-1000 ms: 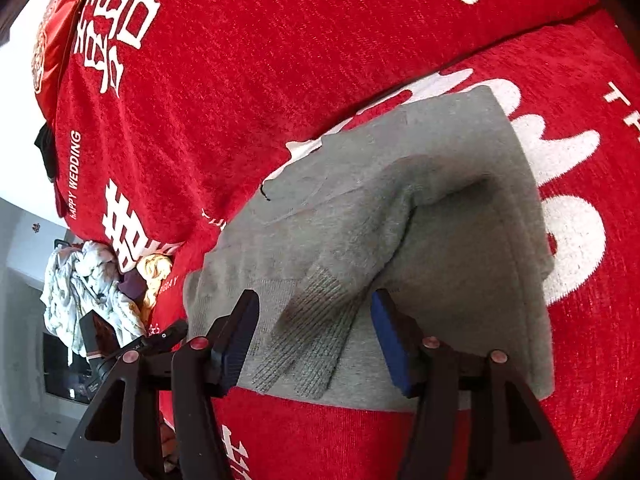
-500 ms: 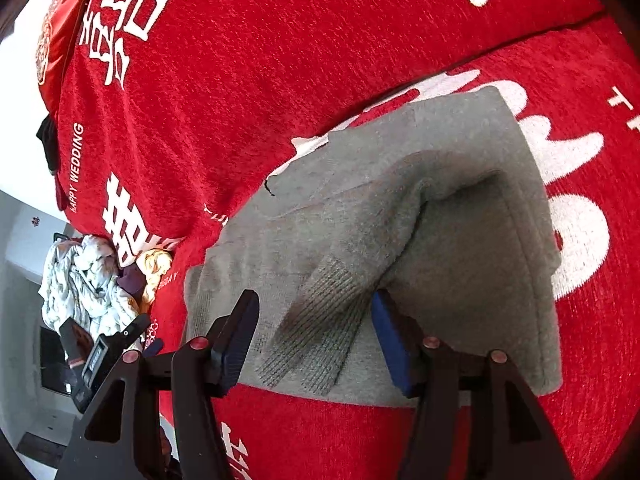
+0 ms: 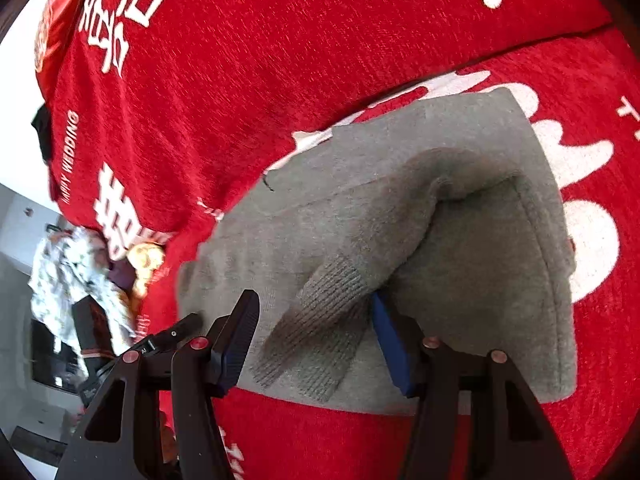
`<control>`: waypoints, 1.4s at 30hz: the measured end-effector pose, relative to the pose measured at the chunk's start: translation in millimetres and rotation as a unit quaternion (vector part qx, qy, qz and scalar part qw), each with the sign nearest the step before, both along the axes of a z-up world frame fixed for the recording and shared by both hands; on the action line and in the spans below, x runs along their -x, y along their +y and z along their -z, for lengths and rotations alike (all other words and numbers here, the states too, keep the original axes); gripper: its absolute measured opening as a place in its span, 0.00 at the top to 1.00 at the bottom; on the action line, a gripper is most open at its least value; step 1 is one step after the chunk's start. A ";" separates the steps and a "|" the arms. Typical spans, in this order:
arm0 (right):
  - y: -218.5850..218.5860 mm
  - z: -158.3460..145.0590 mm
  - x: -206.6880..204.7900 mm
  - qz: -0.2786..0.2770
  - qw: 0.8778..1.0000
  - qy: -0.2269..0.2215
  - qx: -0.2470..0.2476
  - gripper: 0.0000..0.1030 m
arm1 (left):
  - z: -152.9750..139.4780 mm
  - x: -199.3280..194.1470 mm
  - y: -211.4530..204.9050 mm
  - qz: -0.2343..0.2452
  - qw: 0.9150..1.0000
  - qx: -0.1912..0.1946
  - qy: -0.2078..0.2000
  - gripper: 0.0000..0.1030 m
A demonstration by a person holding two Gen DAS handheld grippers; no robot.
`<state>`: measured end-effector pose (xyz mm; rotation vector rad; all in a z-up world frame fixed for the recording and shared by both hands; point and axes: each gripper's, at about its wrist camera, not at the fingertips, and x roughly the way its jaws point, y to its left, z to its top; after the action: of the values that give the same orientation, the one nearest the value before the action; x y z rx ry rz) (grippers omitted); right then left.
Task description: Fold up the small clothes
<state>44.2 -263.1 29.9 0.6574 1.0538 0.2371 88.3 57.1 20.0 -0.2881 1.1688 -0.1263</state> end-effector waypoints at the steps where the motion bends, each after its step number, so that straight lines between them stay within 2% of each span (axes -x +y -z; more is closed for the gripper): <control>1: -0.1 0.6 1.1 0.000 1.000 -0.001 0.003 0.46 | -0.1 1.2 -0.5 0.004 1.000 -0.001 -0.003 0.72; 2: 0.1 1.4 1.6 -0.001 1.000 -0.004 0.007 0.50 | 0.1 1.7 0.1 0.004 1.000 0.002 -0.003 0.80; 3: 0.5 2.2 1.4 -0.002 1.000 -0.003 0.013 0.62 | -0.1 2.0 1.6 0.004 1.000 0.008 -0.003 0.89; 4: 0.4 2.9 1.4 -0.003 1.000 -0.001 0.022 0.70 | -0.2 1.5 1.6 0.004 1.000 0.013 -0.003 0.89; 5: -0.2 3.0 2.0 -0.005 1.000 -0.002 0.027 0.85 | -1.4 1.8 3.1 0.002 1.000 0.016 -0.003 0.89; 10: -11.4 -12.5 11.3 0.005 0.999 -0.049 -0.007 0.86 | -16.5 4.4 5.8 0.003 0.999 0.031 -0.026 0.90; 13: -13.7 -22.4 9.7 0.004 0.998 -0.065 -0.012 0.86 | -27.1 0.6 11.7 -0.006 0.998 0.054 -0.039 0.90; 19: -34.3 -27.3 1.1 0.035 0.992 -0.087 -0.087 0.86 | -39.7 -10.9 21.6 -0.024 0.995 0.076 -0.056 0.90; 25: -47.6 -21.8 -20.6 0.074 0.987 -0.080 -0.122 0.86 | -39.9 -32.7 19.1 -0.037 0.995 0.075 -0.058 0.90; 38: -43.9 -2.2 -80.8 0.088 0.990 -0.055 -0.100 0.86 | -5.7 -95.2 13.2 -0.046 0.996 0.068 -0.028 0.90; 42: -51.0 12.0 -98.7 0.104 0.987 -0.038 -0.113 0.86 | 8.0 -112.8 15.8 -0.054 0.996 0.073 -0.012 0.91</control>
<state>142.9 -314.1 17.9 0.9506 0.8835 0.2002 201.1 72.9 12.0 -0.4762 1.1189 -0.1197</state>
